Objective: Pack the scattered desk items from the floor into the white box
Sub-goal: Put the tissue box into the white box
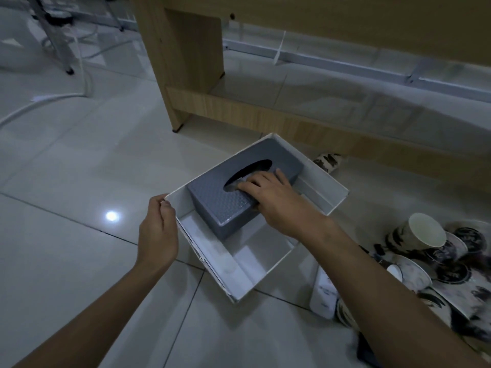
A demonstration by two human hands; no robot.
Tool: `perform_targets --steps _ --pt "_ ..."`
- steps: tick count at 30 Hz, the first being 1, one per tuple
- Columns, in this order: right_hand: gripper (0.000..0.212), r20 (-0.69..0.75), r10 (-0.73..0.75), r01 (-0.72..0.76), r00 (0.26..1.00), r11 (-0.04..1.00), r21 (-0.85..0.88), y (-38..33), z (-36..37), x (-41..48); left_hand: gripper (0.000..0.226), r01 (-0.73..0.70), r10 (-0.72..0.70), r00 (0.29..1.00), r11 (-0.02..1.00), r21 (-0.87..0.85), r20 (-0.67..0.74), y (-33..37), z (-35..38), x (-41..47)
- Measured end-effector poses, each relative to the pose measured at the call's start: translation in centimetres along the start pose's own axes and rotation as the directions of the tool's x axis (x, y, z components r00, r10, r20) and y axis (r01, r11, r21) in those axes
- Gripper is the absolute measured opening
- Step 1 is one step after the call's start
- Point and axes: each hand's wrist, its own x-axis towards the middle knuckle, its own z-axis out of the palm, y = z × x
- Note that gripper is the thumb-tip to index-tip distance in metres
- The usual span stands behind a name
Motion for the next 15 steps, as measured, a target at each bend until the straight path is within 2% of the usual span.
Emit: perform_targets --steps 4,8,15 --pt "0.067 -0.008 -0.050 0.050 0.999 0.999 0.005 -1.2 0.6 -0.2 0.028 -0.005 0.005 1.000 1.000 0.008 0.026 0.0 -0.1 0.0" --pt "0.075 0.002 -0.094 0.093 0.996 0.993 -0.078 -2.2 1.4 -0.2 0.028 -0.021 0.020 1.000 1.000 0.019 0.021 -0.1 -0.1 -0.1" --pt "0.082 0.016 -0.110 0.111 0.994 0.993 -0.040 -1.8 1.5 -0.3 0.028 -0.007 0.007 1.000 1.000 0.020 0.003 0.2 0.1 -0.3"
